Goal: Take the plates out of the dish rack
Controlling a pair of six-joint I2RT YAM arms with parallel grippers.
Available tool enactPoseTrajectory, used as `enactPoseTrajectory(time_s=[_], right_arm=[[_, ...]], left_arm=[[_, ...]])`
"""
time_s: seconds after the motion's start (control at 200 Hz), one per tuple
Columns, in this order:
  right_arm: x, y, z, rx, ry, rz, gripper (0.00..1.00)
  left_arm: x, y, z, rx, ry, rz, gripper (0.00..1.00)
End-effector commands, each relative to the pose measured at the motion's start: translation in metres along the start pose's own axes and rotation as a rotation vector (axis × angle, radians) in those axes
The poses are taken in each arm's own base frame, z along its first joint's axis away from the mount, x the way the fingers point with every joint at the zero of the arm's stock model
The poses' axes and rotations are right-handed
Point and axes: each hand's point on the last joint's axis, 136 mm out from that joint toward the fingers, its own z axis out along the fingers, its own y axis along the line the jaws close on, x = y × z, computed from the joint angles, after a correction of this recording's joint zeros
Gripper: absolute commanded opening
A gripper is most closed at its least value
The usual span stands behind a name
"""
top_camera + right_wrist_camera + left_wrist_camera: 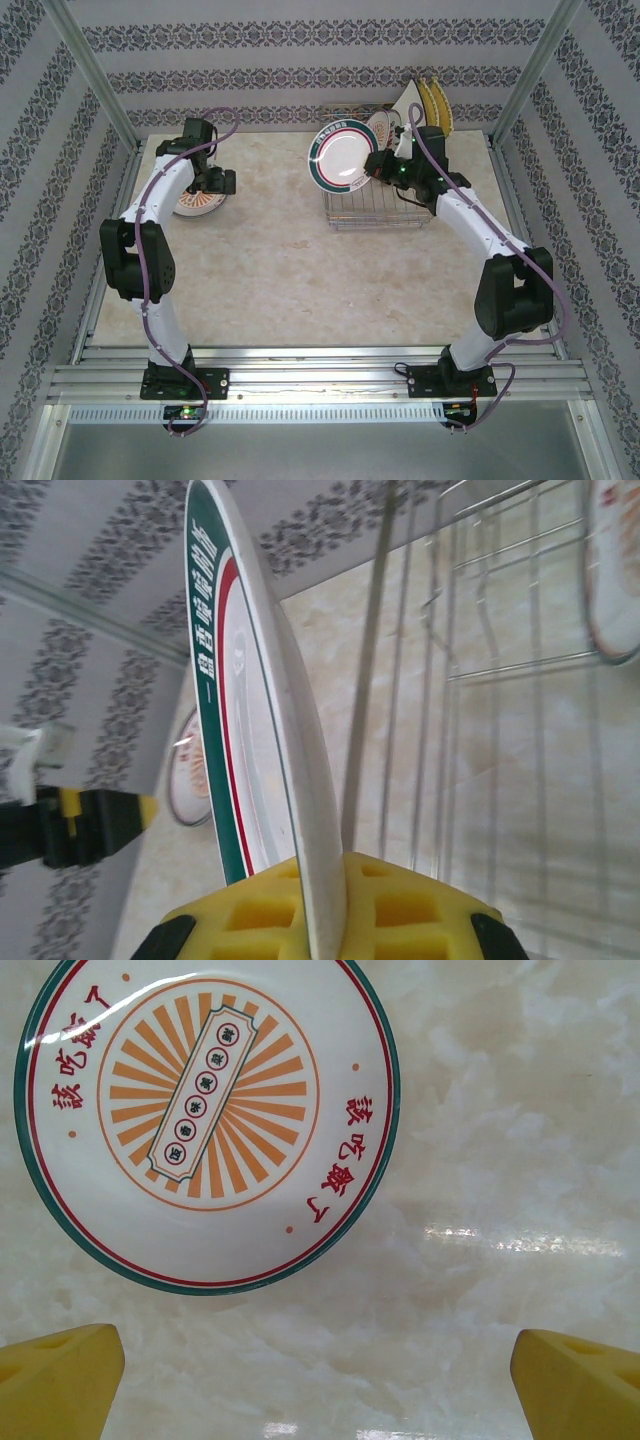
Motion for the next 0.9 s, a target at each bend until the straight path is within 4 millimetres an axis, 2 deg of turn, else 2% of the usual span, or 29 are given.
enactPoseTrajectory(time_s=[0.0,0.255,0.395,0.485,0.57,0.774,0.899], right_arm=[[-0.012,0.033,0.002,-0.196,-0.032,0.000,0.00],[0.000,0.019,0.023,-0.243,0.005,0.072,0.00],[0.007,0.019,0.030,-0.258,0.029,0.079,0.00],[0.011,0.024,0.034,-0.275,0.047,0.078,0.00],[0.014,0.031,0.040,-0.289,0.062,0.072,0.00],[0.022,0.049,0.055,-0.339,0.096,0.069,0.00],[0.025,0.066,0.062,-0.391,0.114,0.066,0.00]], left_arm=[[-0.001,-0.007,-0.015,0.018,-0.020,0.020,1.00],[-0.010,-0.031,-0.030,0.148,-0.076,0.008,1.00],[-0.027,-0.068,-0.064,0.397,-0.192,-0.017,1.00],[-0.037,-0.093,-0.087,0.575,-0.265,-0.040,1.00],[-0.040,-0.109,-0.097,0.698,-0.290,-0.063,1.00],[-0.044,-0.133,-0.105,0.896,-0.315,-0.100,1.00],[-0.045,-0.139,-0.102,0.943,-0.315,-0.114,0.99]])
